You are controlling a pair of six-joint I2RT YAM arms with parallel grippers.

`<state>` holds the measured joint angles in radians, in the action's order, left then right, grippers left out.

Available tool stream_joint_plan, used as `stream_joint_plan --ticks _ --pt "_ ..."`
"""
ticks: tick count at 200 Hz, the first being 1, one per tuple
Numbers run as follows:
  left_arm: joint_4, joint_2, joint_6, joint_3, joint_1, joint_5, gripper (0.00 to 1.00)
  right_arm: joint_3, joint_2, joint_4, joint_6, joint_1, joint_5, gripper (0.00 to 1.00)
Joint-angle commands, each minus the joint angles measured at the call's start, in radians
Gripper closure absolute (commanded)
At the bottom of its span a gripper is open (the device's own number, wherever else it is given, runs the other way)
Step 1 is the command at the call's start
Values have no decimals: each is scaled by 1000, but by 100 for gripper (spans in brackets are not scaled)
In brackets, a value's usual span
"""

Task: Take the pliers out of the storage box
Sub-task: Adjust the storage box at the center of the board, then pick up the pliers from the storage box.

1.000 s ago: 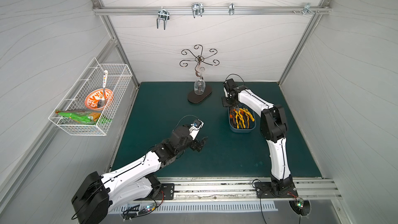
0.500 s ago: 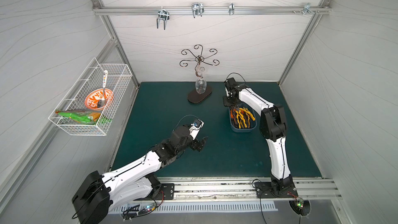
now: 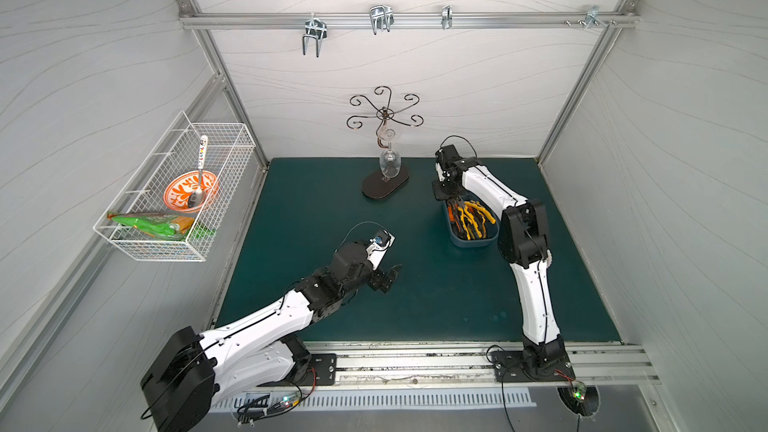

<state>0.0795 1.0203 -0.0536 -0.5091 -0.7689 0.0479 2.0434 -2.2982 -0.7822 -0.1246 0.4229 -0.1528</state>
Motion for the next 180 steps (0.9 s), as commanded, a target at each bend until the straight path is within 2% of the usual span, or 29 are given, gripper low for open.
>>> stream_joint_plan --ticks 1,58,82,110,134,153,180 --pt "43 -6 -9 -49 -3 -14 0 -75 136 85 16 -16 27 67" --pt "27 -2 7 -91 -3 -48 0 -385 458 179 -7 -42 -14 32" --pt "18 -3 17 -112 -3 -67 0 -532 587 164 2 -67 -38 24" --pt "-8 -16 28 -131 -3 -91 0 -681 681 106 30 -95 -5 25" --pt "-6 -19 43 -131 -3 -120 0 -769 684 78 23 -105 -17 34" --pt "-4 -5 38 -131 -3 -118 0 -795 663 69 18 -106 21 36" --pt "12 23 29 -138 -3 -106 0 -786 625 62 27 -110 14 46"
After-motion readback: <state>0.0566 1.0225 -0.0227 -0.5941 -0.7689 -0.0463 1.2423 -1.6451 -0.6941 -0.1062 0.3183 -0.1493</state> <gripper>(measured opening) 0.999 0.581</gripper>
